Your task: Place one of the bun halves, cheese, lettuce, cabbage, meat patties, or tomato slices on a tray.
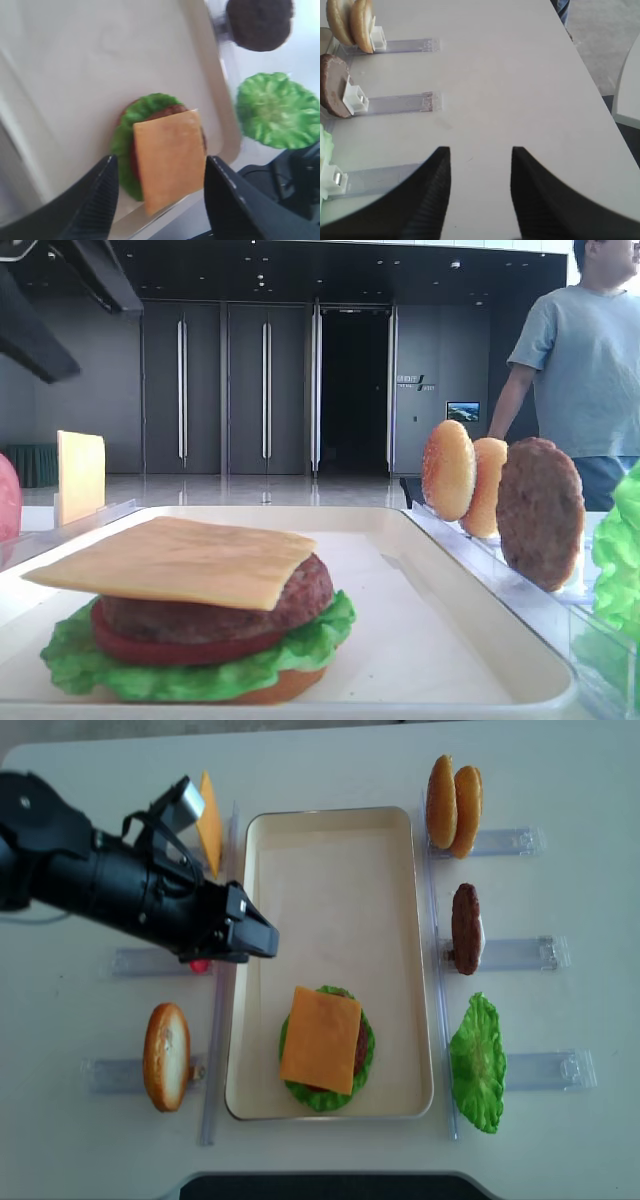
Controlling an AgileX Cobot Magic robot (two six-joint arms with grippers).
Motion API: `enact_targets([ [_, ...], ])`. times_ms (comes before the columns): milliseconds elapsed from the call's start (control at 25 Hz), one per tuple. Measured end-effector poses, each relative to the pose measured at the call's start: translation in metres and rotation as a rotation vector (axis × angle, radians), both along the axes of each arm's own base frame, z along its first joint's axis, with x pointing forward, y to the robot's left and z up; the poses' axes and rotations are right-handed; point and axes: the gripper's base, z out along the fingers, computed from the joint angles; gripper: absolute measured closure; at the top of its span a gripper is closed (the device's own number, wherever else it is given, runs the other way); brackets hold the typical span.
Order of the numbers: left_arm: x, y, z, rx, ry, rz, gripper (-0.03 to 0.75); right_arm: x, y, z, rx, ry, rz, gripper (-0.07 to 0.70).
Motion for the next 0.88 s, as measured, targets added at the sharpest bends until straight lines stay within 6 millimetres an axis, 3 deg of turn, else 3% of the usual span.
enact_targets([
  [240, 0.024, 0.038, 0.073, 0.384, -0.075, 0.089, 0.295, 0.000, 0.000, 0.000, 0.000, 0.000, 0.000, 0.351],
  [360, 0.032, 0.070, 0.091, 0.442, -0.101, 0.199, 0.296, 0.000, 0.000, 0.000, 0.000, 0.000, 0.000, 0.351],
  [480, 0.033, 0.108, 0.095, 0.508, -0.094, 0.313, 0.296, 0.000, 0.000, 0.000, 0.000, 0.000, 0.000, 0.351],
  [640, 0.024, 0.134, 0.104, 0.603, -0.110, 0.396, 0.307, 0.000, 0.000, 0.000, 0.000, 0.000, 0.000, 0.351],
  [760, 0.009, 0.135, 0.114, 0.611, -0.145, 0.420, 0.313, 0.000, 0.000, 0.000, 0.000, 0.000, 0.000, 0.351],
  [880, -0.021, 0.132, 0.118, 0.601, -0.175, 0.431, 0.314, 0.000, 0.000, 0.000, 0.000, 0.000, 0.000, 0.351],
])
